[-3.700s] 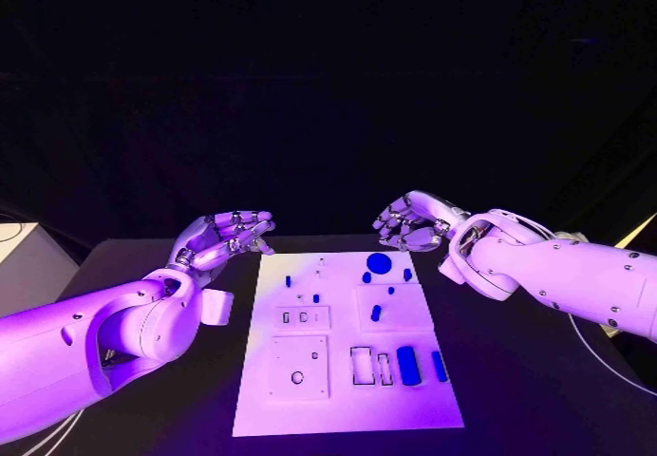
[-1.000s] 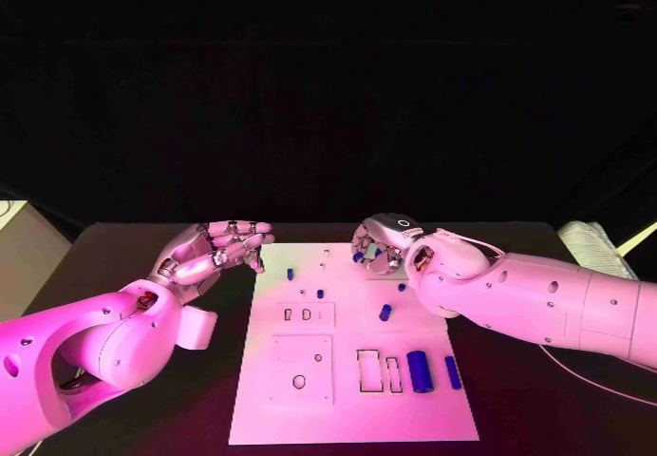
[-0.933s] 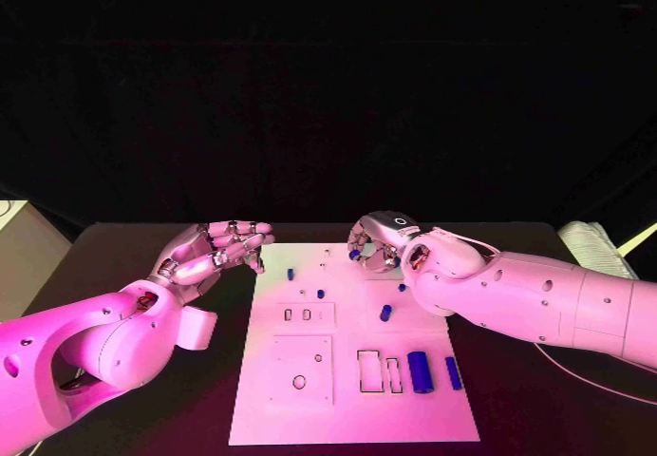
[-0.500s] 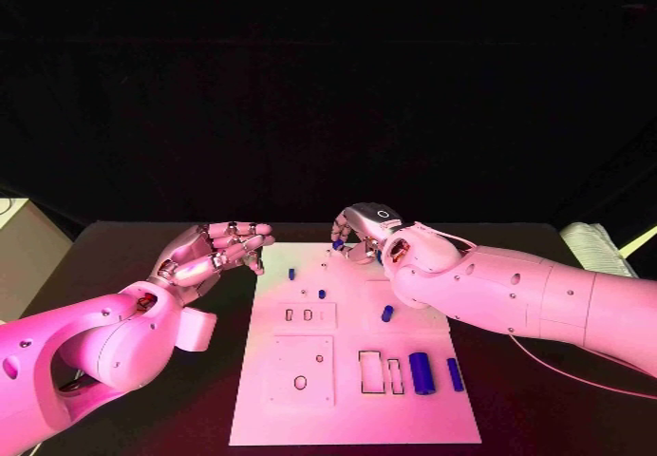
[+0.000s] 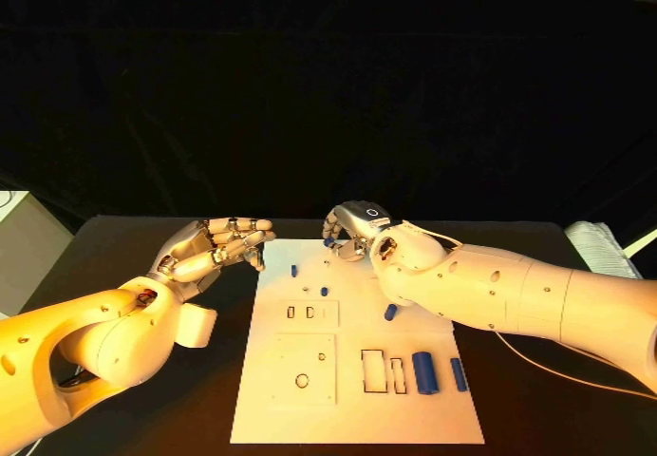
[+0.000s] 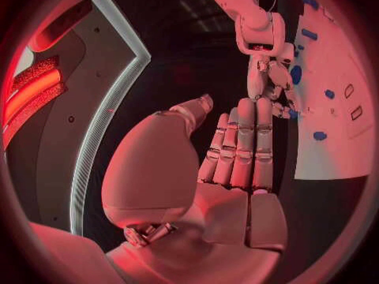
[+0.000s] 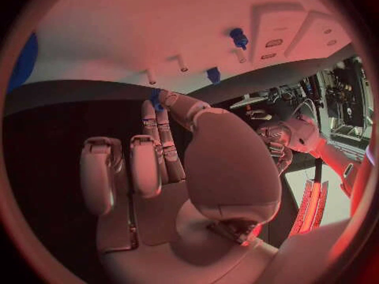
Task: Assemble the parts on the task board
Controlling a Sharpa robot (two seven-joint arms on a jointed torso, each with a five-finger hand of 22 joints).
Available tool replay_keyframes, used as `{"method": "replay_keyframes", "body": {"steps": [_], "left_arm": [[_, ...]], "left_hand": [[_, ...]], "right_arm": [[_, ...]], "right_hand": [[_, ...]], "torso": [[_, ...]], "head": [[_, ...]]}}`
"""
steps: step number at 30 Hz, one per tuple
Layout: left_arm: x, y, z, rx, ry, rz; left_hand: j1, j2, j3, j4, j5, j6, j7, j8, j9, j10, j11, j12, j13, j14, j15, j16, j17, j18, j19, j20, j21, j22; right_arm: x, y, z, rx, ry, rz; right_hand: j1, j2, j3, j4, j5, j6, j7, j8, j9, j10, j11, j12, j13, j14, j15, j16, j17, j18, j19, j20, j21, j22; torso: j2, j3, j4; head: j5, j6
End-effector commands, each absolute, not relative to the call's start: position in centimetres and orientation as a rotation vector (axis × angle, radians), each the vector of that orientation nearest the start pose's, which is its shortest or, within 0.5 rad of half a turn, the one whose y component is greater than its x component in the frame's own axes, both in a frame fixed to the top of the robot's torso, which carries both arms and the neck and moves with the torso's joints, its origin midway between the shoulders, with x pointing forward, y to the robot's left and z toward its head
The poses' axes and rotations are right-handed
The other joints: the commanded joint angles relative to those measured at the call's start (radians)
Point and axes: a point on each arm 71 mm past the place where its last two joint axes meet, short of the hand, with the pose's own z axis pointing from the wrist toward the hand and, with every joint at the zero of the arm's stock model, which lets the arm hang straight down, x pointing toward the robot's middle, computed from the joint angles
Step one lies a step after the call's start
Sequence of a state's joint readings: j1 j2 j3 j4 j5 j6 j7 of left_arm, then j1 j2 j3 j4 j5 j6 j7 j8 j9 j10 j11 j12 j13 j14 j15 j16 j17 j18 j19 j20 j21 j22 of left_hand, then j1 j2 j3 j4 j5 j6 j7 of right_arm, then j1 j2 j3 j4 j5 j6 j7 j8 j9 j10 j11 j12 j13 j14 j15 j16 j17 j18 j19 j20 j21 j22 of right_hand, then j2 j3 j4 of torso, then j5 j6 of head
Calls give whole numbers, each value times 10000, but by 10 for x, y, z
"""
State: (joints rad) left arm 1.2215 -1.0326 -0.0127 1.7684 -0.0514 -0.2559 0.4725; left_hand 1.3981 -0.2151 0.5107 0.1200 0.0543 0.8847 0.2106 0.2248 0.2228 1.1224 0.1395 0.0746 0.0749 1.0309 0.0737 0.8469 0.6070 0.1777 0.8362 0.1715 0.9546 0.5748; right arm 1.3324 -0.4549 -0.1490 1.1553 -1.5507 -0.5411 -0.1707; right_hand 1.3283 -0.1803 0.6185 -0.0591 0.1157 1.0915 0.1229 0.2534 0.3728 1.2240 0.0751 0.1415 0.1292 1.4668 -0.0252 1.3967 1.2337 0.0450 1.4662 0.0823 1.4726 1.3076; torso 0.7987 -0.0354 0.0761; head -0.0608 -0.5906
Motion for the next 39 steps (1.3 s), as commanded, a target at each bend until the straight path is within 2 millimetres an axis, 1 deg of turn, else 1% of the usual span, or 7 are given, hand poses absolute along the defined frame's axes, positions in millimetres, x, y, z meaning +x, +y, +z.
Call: {"method": "replay_keyframes", "body": {"steps": [1, 4, 7, 13, 18, 21, 39], "left_arm": [[443, 221, -129, -9406, 13648, -17411], [443, 222, -129, -9396, 13633, -17410], [443, 223, -128, -9387, 13612, -17395], [443, 223, -127, -9377, 13603, -17387], [444, 225, -127, -9388, 13580, -17334], [444, 226, -127, -9392, 13572, -17315], [444, 226, -127, -9391, 13593, -17309]], "left_hand": [[-36, 39, 69, 7, -31, -50, -10, -54, 13, -54, 43, -54, 12, -99, -5, 67, 8, 35, -54, 9, 44, 9], [-36, 39, 69, 7, -31, -50, -10, -54, 13, -54, 43, -54, 12, -99, -5, 67, 8, 35, -54, 9, 44, 9], [-36, 39, 69, 7, -31, -50, -10, -54, 13, -54, 43, -54, 12, -99, -5, 67, 8, 35, -54, 9, 44, 9], [-36, 39, 69, 7, -31, -50, -10, -54, 13, -54, 43, -54, 12, -99, -5, 67, 8, 35, -54, 9, 44, 9], [-36, 39, 69, 7, -31, -50, -10, -54, 13, -54, 43, -54, 12, -99, -5, 67, 8, 35, -54, 9, 44, 9], [-36, 39, 69, 7, -31, -50, -10, -54, 13, -54, 43, -54, 12, -99, -5, 67, 8, 35, -54, 9, 44, 9], [-40, 42, 84, -5, -31, -62, -4, -59, 16, -68, 48, -56, 12, -110, -1, 72, 4, 36, -77, 14, 71, 26]], "right_arm": [[553, -106, -154, -2567, 13922, 5404], [553, -106, -155, -2578, 14003, 5369], [553, -107, -156, -2586, 14083, 5311], [553, -108, -156, -2584, 14175, 5211], [551, -109, -156, -2594, 14130, 5201], [550, -110, -156, -2589, 14143, 5166], [553, -107, -157, -2634, 14248, 5087]], "right_hand": [[53, 129, 37, -18, 54, -33, 26, 8, 19, 178, -203, 68, 578, 426, 14, 42, -10, -144, 425, -43, 55, 1214], [46, 124, 36, -18, 53, -35, 27, 9, 25, 177, -201, 66, 583, 424, 16, 37, -22, -141, 418, -41, 47, 1202], [46, 124, 36, -18, 53, -35, 27, 9, 25, 177, -201, 66, 583, 424, 16, 37, -22, -141, 418, -41, 47, 1202], [26, 111, 31, -18, 45, -36, 29, 10, 39, 179, -198, 63, 596, 424, 20, 41, -19, -138, 410, -36, 38, 1188], [23, 110, 31, -18, 44, -35, 29, 10, 41, 179, -198, 62, 598, 422, 21, 35, -32, -138, 409, -35, 37, 1188], [23, 110, 31, -18, 44, -35, 29, 10, 41, 179, -198, 62, 598, 422, 21, 35, -32, -138, 409, -35, 37, 1188], [-82, 41, 48, -9, 10, -131, 48, -40, 104, 88, -164, -16, 652, 403, 48, 15, -87, -114, 351, -6, -27, 1097]], "torso": [[51, -39, 20], [56, -35, 9], [52, -20, 11], [51, -28, 41], [61, -17, 29], [71, -24, 15], [99, -38, 31]], "head": [[-7, -27], [-10, -42], [-6, -62], [-26, -85], [13, -66], [34, -63], [-29, -17]]}}
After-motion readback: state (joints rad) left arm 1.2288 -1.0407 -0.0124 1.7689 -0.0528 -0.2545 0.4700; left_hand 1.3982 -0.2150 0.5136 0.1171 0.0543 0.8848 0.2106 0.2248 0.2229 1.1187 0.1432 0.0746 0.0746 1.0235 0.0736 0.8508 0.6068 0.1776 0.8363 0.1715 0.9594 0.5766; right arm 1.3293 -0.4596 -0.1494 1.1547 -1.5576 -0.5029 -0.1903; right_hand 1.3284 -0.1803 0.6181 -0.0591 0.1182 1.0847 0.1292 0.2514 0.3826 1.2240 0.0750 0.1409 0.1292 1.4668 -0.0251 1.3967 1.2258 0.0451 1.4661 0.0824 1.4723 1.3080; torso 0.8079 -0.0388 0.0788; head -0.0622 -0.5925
